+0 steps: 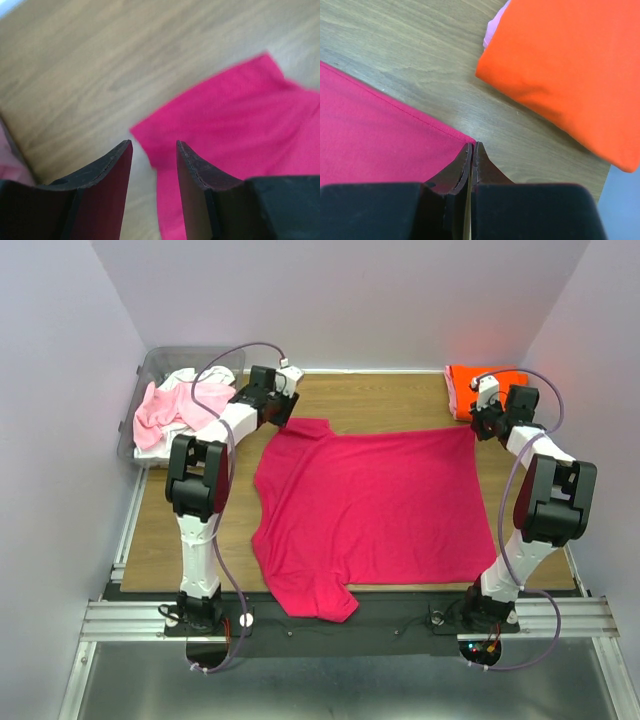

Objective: Fold and stack the t-shirts
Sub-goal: Flatten the tshirt out, then fold the tshirt

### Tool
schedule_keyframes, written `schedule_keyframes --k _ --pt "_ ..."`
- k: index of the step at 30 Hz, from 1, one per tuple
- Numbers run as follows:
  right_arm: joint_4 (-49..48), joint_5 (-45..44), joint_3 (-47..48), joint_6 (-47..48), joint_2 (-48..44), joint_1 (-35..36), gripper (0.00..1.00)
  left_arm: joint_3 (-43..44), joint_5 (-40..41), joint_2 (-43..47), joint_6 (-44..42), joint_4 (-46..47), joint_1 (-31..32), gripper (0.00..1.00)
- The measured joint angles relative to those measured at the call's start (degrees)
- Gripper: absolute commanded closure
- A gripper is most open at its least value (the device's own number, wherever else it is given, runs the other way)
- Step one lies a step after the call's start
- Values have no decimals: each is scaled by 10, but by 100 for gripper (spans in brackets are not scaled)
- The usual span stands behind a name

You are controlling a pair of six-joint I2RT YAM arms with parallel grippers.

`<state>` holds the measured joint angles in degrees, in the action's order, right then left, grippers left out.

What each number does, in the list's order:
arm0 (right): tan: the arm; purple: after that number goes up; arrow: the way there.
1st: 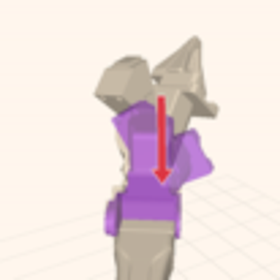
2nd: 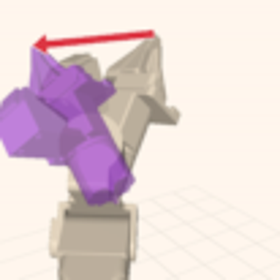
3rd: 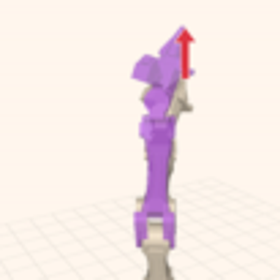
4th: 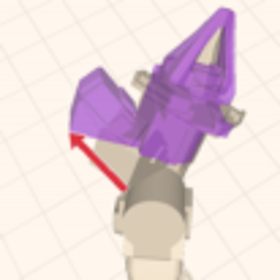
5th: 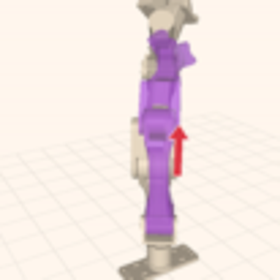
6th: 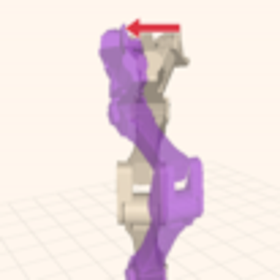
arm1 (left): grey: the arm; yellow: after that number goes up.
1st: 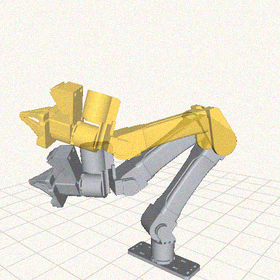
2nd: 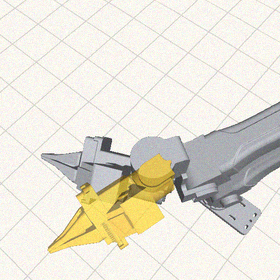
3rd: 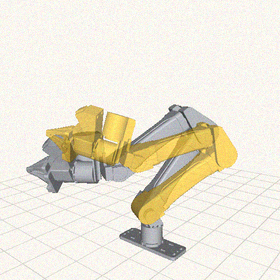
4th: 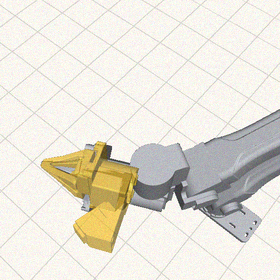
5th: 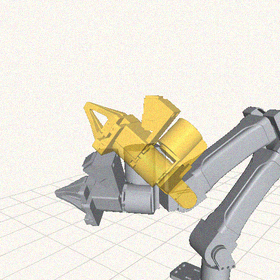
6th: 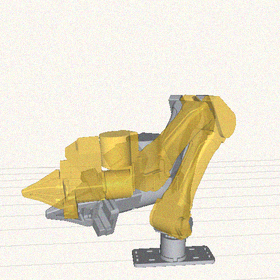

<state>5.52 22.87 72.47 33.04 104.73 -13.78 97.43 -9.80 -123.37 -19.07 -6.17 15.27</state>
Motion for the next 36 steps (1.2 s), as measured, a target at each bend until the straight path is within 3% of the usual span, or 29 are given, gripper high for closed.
schedule_keyframes --k 10,20,27,32,36 --pt "0 -4 0 6 0 0 100 -139 25 130 -54 -91 -3 50" --pt "0 -14 0 12 1 0 99 -238 60 137 -78 -131 -4 57" --pt "0 -15 0 14 10 0 99 -244 109 139 -88 -124 -23 64" --pt "0 -15 -1 17 11 4 99 -234 113 137 -98 -146 -35 50" --pt "0 -15 -2 17 12 7 99 -185 48 135 -105 -182 -37 44"
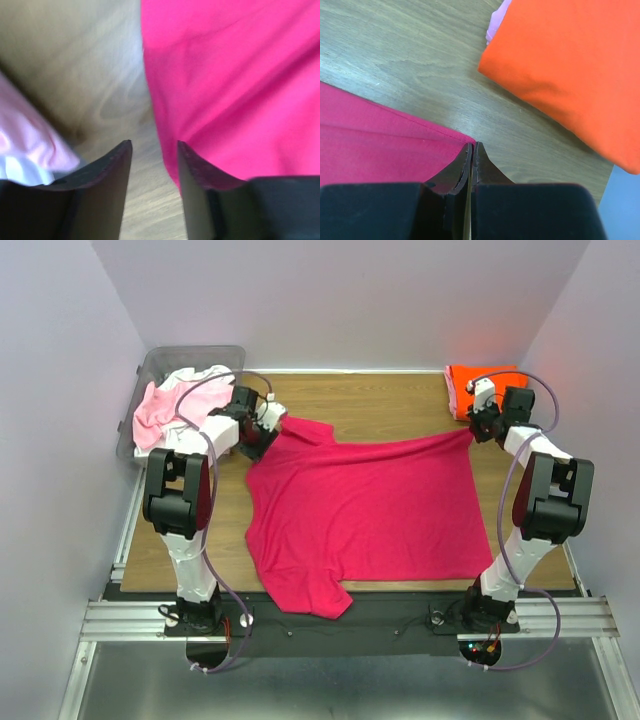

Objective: Fold and stack the t-shirts
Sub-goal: Fold the tshirt

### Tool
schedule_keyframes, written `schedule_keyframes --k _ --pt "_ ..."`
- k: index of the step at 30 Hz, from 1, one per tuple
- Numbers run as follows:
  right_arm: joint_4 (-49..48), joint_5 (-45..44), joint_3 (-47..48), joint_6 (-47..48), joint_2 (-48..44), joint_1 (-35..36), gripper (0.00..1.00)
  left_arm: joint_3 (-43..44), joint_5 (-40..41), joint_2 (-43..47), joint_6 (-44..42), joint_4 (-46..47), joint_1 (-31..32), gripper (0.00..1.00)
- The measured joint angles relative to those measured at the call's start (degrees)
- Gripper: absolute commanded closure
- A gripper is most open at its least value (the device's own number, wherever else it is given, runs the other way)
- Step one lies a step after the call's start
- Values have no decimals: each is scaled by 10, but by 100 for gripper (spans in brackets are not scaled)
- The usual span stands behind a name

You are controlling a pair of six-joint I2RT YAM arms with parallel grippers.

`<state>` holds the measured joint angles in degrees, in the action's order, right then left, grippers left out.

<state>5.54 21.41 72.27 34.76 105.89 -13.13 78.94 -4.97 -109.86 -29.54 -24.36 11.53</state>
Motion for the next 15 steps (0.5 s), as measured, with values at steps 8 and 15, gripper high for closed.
schedule_keyframes --k 8,15 --pt "0 0 0 2 7 4 99 188 -95 -38 47 23 1 43" --pt "0 -1 0 2 10 5 99 346 -103 -177 97 52 12 36"
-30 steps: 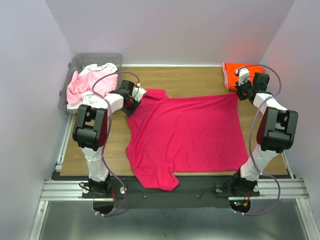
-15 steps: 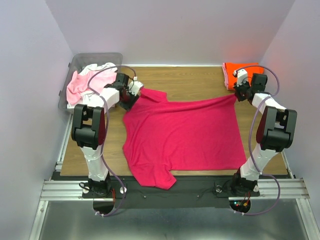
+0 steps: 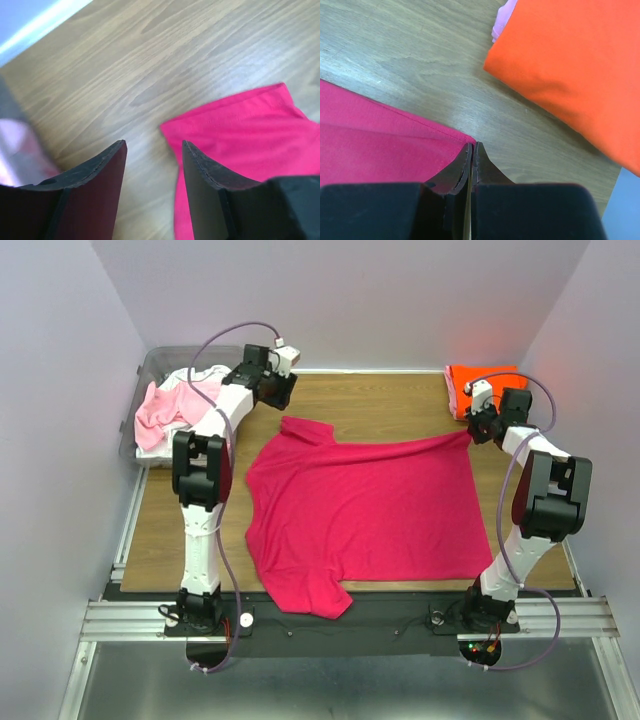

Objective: Fold and stack the t-shirts
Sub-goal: Fold the tshirt

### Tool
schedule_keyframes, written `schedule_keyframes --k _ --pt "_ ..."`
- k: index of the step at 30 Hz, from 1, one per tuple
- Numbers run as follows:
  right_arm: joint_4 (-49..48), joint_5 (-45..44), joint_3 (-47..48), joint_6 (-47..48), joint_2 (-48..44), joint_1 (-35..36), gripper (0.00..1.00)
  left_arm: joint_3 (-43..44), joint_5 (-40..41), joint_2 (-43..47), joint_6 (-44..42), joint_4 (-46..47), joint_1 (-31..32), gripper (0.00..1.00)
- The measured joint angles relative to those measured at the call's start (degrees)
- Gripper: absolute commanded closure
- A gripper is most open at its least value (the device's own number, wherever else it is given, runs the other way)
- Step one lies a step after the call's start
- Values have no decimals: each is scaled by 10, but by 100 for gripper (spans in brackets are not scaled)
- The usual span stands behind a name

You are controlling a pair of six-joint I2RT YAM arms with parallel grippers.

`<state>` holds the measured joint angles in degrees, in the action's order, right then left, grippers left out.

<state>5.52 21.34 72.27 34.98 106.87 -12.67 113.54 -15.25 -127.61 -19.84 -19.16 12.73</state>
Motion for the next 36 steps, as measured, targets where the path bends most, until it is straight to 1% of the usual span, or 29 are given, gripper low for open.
schedule_keyframes --k 1,3,6,8,11,15,16,17,18,20,21,27,36 --pt "0 0 0 0 0 0 99 12 2 -17 4 -1 2 35" --pt "0 0 0 1 0 0 99 28 7 -54 12 -2 8 30" --pt "0 -1 0 2 0 0 99 29 21 -90 20 -13 17 30" --pt "0 -1 0 2 1 0 99 29 29 -104 23 -21 21 31" --pt "0 -2 0 2 3 0 99 30 38 -106 27 -18 24 37" --pt "0 -2 0 4 10 0 99 30 44 -107 30 -18 26 56" --pt "0 -2 0 4 13 0 99 31 45 -107 30 -18 26 67" --pt "0 -3 0 4 16 0 99 32 46 -108 29 -18 26 73" --pt "0 -4 0 4 20 0 99 36 47 -111 29 -19 26 82" --pt "0 -5 0 6 26 0 100 48 49 -118 30 -17 26 92" --pt "0 -6 0 6 30 0 100 52 50 -121 28 -16 26 100" --pt "0 -7 2 6 34 4 99 101 63 -142 26 -4 26 100" --pt "1 -10 34 2 34 7 99 106 71 -126 22 52 25 100"
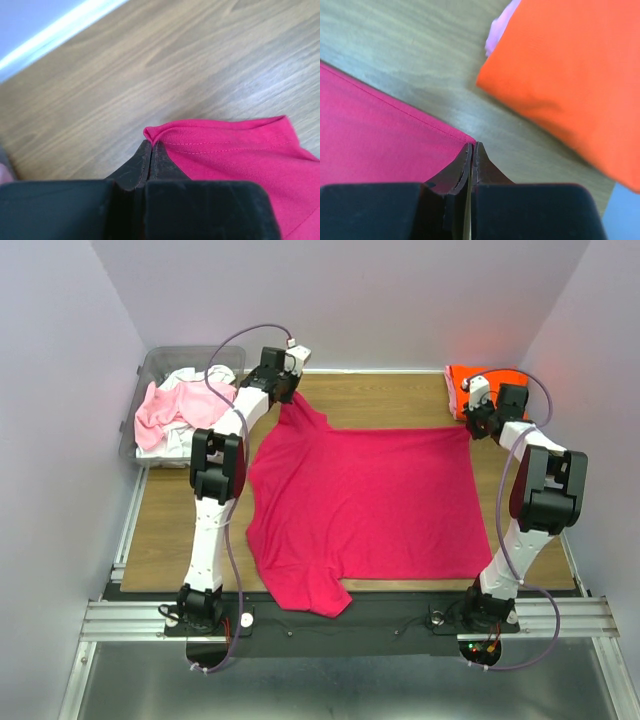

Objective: Fold and stack the t-shirts
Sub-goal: Fold the tshirt

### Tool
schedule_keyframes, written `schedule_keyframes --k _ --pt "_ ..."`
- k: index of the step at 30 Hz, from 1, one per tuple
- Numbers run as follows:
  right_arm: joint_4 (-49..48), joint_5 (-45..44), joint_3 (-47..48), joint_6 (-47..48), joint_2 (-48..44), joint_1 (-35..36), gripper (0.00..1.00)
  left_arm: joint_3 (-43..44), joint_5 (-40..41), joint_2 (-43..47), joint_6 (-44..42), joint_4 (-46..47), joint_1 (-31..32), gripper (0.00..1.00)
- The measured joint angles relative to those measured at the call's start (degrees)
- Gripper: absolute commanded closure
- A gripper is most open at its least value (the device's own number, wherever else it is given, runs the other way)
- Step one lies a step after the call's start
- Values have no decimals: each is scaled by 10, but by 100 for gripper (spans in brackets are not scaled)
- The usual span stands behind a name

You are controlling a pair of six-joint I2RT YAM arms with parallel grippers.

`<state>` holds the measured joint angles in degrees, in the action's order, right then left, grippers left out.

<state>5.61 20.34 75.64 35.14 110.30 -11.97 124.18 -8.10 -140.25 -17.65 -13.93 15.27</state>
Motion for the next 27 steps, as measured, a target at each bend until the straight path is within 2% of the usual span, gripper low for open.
schedule_keyframes --k 8,15,21,27 --pt "0 -2 12 -2 0 0 99 -52 -7 78 -7 23 0 100" --pt "2 -3 -31 6 -41 0 99 -177 -27 199 -10 38 1 100" --pt "3 -3 -68 22 -108 0 99 -294 -18 315 -15 43 16 100" --pt "4 -2 -96 42 -155 0 99 -379 -3 393 -15 41 37 100"
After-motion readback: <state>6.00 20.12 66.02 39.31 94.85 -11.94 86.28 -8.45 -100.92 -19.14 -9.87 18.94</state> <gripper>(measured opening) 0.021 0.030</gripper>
